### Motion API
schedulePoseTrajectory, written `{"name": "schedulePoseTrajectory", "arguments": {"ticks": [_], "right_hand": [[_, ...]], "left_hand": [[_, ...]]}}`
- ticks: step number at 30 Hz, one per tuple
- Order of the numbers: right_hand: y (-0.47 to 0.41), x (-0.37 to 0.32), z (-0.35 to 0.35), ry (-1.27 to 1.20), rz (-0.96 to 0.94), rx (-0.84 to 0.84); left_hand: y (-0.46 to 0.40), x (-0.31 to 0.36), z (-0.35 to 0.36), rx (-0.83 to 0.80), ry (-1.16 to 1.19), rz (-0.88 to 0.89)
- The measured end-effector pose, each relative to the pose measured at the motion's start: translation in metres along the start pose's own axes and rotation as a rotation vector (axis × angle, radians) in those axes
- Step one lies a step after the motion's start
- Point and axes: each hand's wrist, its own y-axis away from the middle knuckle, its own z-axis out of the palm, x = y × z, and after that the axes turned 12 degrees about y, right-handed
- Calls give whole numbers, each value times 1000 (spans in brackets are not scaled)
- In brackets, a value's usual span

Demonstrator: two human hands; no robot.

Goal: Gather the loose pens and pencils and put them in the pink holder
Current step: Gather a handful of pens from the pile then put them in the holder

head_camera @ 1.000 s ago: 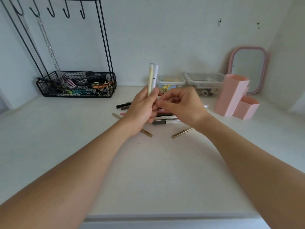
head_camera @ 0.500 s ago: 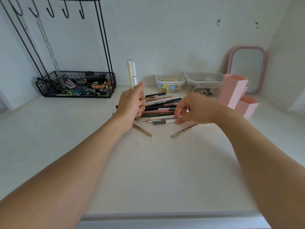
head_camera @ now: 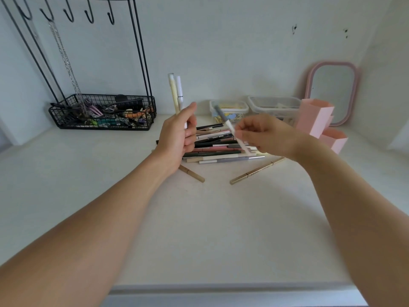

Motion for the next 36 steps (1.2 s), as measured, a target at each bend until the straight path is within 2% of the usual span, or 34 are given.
{"name": "schedulePoseTrajectory", "arguments": {"ticks": [2, 5, 17, 24, 28, 30, 32, 36], "right_hand": [[0, -10, 8, -313, -34, -19], [-2, -22, 18, -526, -76, -4], [-2, -35, 36, -521, -23, 178], [-9, -26, 35, -316, 37, 330], [-12, -12, 21, -238, 94, 382], [-10, -3, 12, 2, 80, 311], [-4, -1, 8, 188, 31, 162], [-1, -2, 8, 352, -20, 51]], "left_hand": [[3, -1, 4, -82, -57, -16], [8, -6, 10, -186, -184, -48], [13, -9, 16, -267, -347, -61], [11, -15, 12, -317, -381, -51], [7, -10, 7, -200, -336, 7], [4, -7, 2, -125, -284, 22], [0, -6, -1, -59, -239, 30], [-3, -4, -2, 33, -201, 13]]}}
